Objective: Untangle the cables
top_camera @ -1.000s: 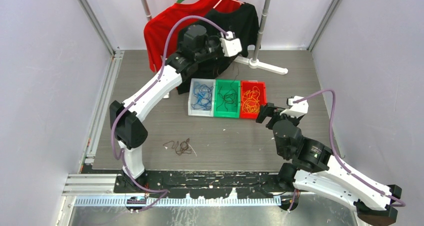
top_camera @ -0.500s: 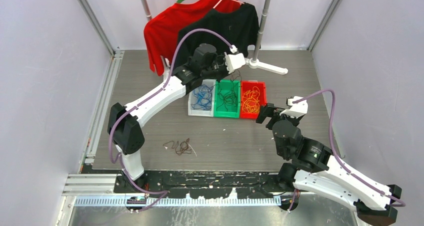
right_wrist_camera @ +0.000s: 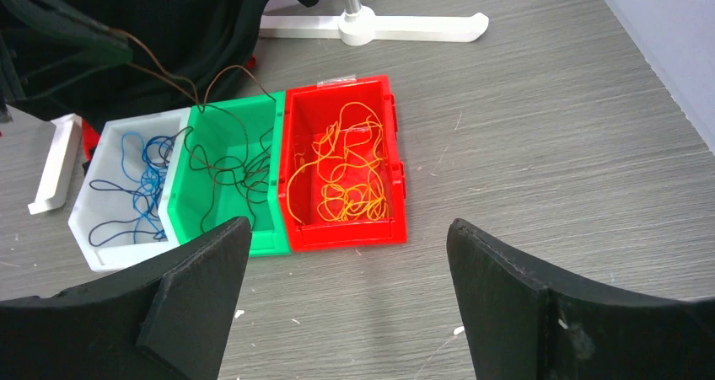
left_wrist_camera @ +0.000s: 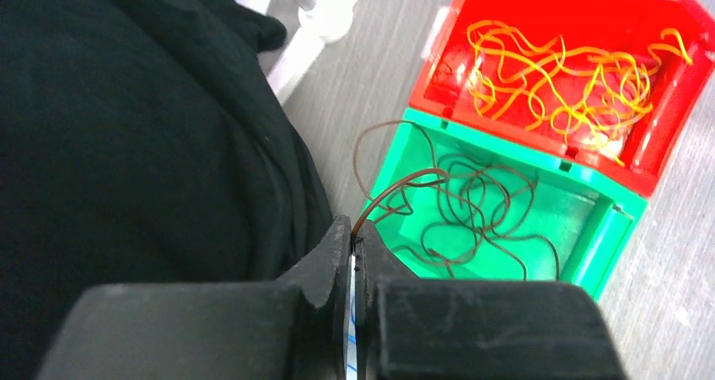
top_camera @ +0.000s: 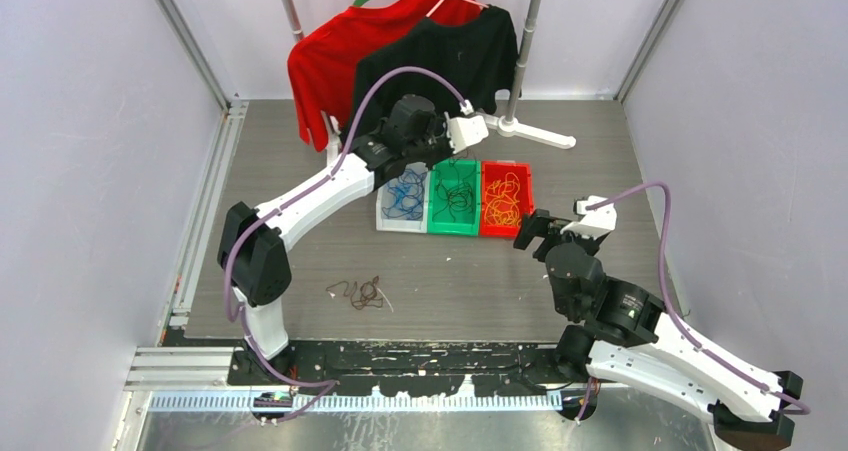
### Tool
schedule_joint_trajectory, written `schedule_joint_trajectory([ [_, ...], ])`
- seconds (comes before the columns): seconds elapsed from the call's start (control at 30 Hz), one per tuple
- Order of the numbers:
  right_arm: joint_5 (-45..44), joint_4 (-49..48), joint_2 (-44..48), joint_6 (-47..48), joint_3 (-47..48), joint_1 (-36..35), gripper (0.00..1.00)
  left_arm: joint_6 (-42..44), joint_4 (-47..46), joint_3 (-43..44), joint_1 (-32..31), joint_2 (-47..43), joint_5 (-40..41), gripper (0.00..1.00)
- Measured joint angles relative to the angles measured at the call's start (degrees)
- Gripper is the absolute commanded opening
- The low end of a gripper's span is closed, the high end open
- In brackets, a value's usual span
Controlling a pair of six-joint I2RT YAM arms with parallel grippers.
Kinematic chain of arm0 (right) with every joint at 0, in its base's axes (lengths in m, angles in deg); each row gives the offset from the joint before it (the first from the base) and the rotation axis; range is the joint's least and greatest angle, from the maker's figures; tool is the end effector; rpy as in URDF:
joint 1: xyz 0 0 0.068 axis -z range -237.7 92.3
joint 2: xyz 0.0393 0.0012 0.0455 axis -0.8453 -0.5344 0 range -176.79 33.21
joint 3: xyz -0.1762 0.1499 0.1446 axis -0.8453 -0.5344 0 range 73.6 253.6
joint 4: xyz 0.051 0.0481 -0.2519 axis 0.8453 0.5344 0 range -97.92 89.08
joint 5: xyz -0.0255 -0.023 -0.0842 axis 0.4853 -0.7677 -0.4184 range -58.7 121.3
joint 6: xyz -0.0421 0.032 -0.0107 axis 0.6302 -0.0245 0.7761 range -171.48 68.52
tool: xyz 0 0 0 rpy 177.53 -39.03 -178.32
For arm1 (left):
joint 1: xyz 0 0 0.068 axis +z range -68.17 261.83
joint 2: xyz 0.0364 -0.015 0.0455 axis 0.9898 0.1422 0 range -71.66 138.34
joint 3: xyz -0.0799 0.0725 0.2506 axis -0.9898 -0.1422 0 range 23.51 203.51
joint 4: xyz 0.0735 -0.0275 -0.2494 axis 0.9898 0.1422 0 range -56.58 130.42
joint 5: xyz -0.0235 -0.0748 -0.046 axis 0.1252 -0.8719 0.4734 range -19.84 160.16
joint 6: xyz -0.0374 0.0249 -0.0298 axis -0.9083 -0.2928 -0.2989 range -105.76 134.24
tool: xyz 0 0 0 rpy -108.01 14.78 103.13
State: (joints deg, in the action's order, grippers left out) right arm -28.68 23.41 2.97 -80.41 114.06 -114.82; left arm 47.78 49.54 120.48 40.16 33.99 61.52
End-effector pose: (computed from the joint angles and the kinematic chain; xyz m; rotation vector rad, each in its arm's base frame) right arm 0.0846 0.0741 0.3159 0.2287 1.7375 0.0752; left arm 0.3263 -0.2975 0.3443 1.2996 1.5285 -0.2418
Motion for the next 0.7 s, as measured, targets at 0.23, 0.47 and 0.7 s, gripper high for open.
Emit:
schedule_joint_trajectory([
  [0.23, 0.13, -0.04, -0.9, -0.37, -0.31, 0.0, 0.89, -2.93, 6.58, -2.19, 0.15, -0.02, -2.1, 0.0],
  [0.47, 2.6, -1.86, -5.38, -1.97, -1.2, 1.14, 0.89, -6.43, 10.45, -2.05, -0.55, 0.9, -3.3, 0.0],
  [0.7, 5.79, -5.95, -8.87, -3.82, -4.07, 3.45, 0.89, -6.36, 14.51, 9.99, -0.57, 14.93, -2.05, 0.0],
])
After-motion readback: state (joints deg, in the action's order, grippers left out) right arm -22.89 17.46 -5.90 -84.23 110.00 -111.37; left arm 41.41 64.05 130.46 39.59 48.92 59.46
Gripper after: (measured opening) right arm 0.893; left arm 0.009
